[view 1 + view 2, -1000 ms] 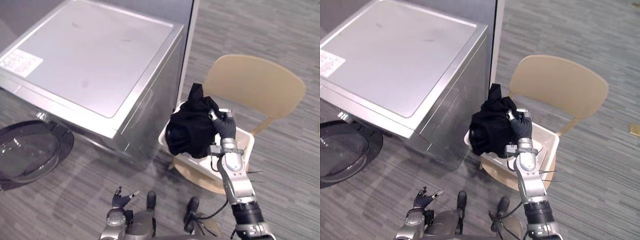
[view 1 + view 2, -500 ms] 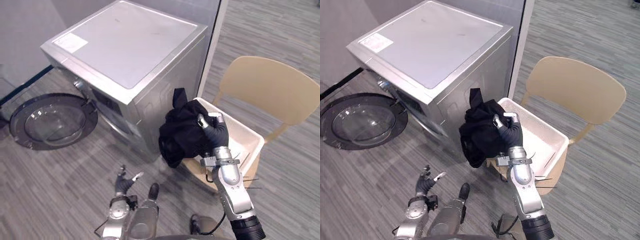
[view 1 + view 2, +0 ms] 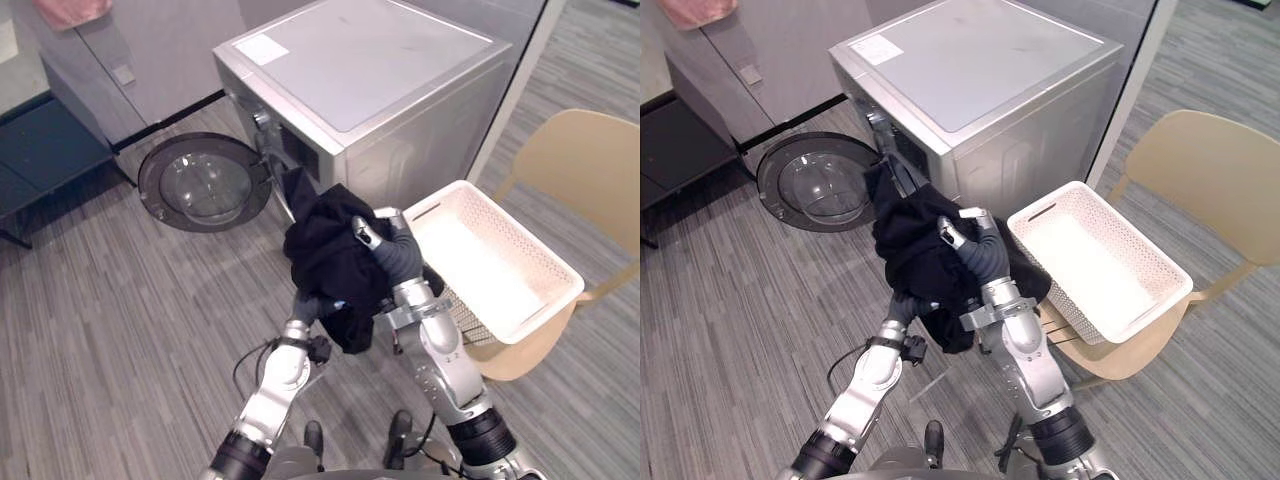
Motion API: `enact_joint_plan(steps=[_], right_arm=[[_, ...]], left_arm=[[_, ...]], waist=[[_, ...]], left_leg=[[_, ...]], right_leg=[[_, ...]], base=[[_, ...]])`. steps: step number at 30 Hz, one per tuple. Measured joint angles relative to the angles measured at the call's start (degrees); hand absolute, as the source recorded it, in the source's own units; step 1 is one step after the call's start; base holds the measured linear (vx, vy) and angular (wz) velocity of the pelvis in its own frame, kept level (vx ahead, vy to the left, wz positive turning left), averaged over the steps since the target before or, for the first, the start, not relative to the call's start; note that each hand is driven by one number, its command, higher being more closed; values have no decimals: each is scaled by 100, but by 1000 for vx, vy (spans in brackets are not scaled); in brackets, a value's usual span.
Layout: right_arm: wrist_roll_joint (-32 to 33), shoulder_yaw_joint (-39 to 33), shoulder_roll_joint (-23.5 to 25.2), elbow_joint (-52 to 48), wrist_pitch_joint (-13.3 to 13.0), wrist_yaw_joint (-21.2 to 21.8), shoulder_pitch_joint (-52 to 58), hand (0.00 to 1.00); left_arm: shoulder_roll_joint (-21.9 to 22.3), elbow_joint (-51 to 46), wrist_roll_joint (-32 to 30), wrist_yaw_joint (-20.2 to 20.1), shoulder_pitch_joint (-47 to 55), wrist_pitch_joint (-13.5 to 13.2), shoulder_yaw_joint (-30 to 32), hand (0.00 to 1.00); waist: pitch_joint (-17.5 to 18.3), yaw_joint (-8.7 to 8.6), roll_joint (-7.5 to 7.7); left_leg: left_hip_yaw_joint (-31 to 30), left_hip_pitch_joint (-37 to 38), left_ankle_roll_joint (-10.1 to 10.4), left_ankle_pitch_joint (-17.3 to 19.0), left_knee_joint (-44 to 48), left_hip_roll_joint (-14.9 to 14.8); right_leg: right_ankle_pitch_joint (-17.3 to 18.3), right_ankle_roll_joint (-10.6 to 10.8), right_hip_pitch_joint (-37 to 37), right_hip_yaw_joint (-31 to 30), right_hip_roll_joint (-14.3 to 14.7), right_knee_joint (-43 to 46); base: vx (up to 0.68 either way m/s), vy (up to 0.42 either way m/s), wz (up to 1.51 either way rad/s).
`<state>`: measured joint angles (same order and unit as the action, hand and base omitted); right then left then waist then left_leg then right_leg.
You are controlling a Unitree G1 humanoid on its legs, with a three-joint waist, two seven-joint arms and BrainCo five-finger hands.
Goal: Pick up the laundry basket with both hands and put the clothes into the washing machine.
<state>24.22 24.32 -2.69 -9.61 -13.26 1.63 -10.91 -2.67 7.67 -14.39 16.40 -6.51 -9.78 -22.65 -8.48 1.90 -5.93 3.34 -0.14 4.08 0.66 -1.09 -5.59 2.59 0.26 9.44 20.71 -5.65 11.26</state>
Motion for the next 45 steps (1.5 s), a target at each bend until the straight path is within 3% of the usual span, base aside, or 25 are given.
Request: enact_joint_plan(steps=[3, 4, 6, 7, 11, 17, 23, 26, 28, 29, 33, 37, 38, 39, 40, 42, 44, 45], right_arm=[[618, 531, 123, 237, 7, 110, -35, 100], [754, 631, 120, 262, 10, 130, -35, 100], [1256, 931, 112, 266, 13, 243, -34, 100], [1376, 1000, 106, 269, 13, 254, -34, 0], [1693, 1092, -89, 378, -4, 449, 91, 0], [1497, 960, -257, 376, 9, 625, 651, 0], [75, -287, -297, 653, 54, 303, 1333, 0], [-918, -916, -401, 668, 68, -35, 1558, 0], [-1983, -1340, -568, 726, 63, -335, 1801, 0], [-2140, -1427, -594, 814, 59, -388, 1830, 0], [-3184, -1907, -643, 1935, 129, -788, 1865, 0], [-3710, -2198, -669, 3090, 244, -958, 1841, 0], [-3762, -2258, -671, 3394, 262, -985, 1798, 0], [-3856, -2392, -666, 3823, 334, -1046, 1738, 0], [-3874, -2539, -671, 4221, 405, -1082, 1674, 0], [-3878, -2787, -667, 4736, 526, -1170, 1533, 0], [-3783, -2931, -674, 5122, 633, -1203, 1468, 0], [-3759, -2928, -636, 5307, 686, -1237, 1432, 0]], left_arm=[[-117, 267, -147, 246, -399, 62, -97, 0], [-142, 328, -186, 294, -455, 67, -97, 100], [-276, 439, -223, 439, -624, 113, -168, 100], [-292, 453, -232, 490, -653, 122, -177, 100], [-331, 677, -221, 577, -867, 207, -275, 100], [-330, 683, -150, 591, -614, 207, -151, 100], [-181, 673, 31, 479, 223, 198, 553, 100], [-136, 652, 124, 372, 747, 193, 965, 100], [-133, 661, 264, 258, 1132, 191, 1246, 100], [-143, 663, 271, 235, 1206, 186, 1308, 100], [-240, 1143, 421, 73, 1472, 169, 1695, 100], [-230, 1372, 580, -131, 1731, 178, 1892, 100], [-223, 1383, 605, -147, 1788, 181, 1909, 100], [-195, 1441, 651, -189, 1820, 190, 1941, 100], [-162, 1507, 696, -237, 1835, 201, 1977, 100], [-77, 1556, 709, -269, 1852, 253, 2059, 100], [-43, 1604, 710, -273, 1916, 262, 2108, 100], [-53, 1719, 710, -275, 1907, 264, 2173, 100]], waist=[[195, -27, 72], [253, -42, 80], [348, -93, 92], [357, -100, 92], [402, -120, 102], [422, -117, 118], [465, -103, 171], [464, -94, 178], [468, -85, 198], [472, -72, 209], [445, -41, 306], [426, 77, 298], [413, 78, 280], [384, 64, 268], [361, 67, 278], [285, 41, 213], [265, 51, 124], [256, 45, 164]], left_leg=[[10, 104, -73, -50, -45, 117], [9, 103, -73, -51, -47, 132], [26, 127, -79, -57, -41, 161], [33, 137, -79, -57, -39, 162], [54, 159, -74, -60, -30, 141], [53, 187, -55, -63, -40, 63], [-19, 227, -23, -81, -60, 10], [-65, 246, -23, -81, -78, 5], [-149, 231, -23, -81, -82, 4], [-168, 216, -22, -82, -83, 4], [-507, -15, 46, -135, -77, 42], [-763, -337, 8, -151, 23, 35], [-616, -377, -86, -154, 24, -3], [-78, -417, -450, -101, 23, -76], [557, -430, -654, -17, 33, -158], [1371, -458, -682, 2, 163, -305], [1509, -494, -327, -182, 337, -347], [1491, -495, -253, -170, 380, -292]], right_leg=[[-260, 122, -239, -67, -48, -352], [-289, 133, -263, -89, -47, -406], [-470, 143, -386, -139, -34, -655], [-526, 124, -414, -156, -34, -725], [-820, 82, -630, -202, 74, -1215], [-947, 23, -835, -196, 208, -1529], [-959, 15, -955, -147, 289, -1652], [-951, 24, -997, -108, 296, -1661], [-919, 59, -1022, -40, 296, -1660], [-885, 100, -1020, -21, 298, -1661], [-832, 64, -1009, 364, 336, -1688], [-631, 58, -1003, 943, 249, -1603], [-560, 94, -1005, 1082, 210, -1527], [-436, 140, -990, 1277, 81, -1365], [-326, 199, -938, 1432, -81, -1167], [-179, 304, -895, 1623, -291, -867], [-85, 426, -899, 1700, -418, -600], [-77, 480, -902, 1696, -525, -538]], base=[[-99, 124, 5], [-65, 84, 8], [-61, 58, -2], [-68, 43, -16], [-52, 3, -9], [-5, -4, -1], [16, -5, 5], [17, 9, 8], [16, 9, 17], [11, 0, 17], [-8, -1, 44], [1, -9, 73], [15, 8, 94], [51, 16, 98], [83, 23, 93], [167, 61, 66], [199, 104, 35], [208, 124, 21]])
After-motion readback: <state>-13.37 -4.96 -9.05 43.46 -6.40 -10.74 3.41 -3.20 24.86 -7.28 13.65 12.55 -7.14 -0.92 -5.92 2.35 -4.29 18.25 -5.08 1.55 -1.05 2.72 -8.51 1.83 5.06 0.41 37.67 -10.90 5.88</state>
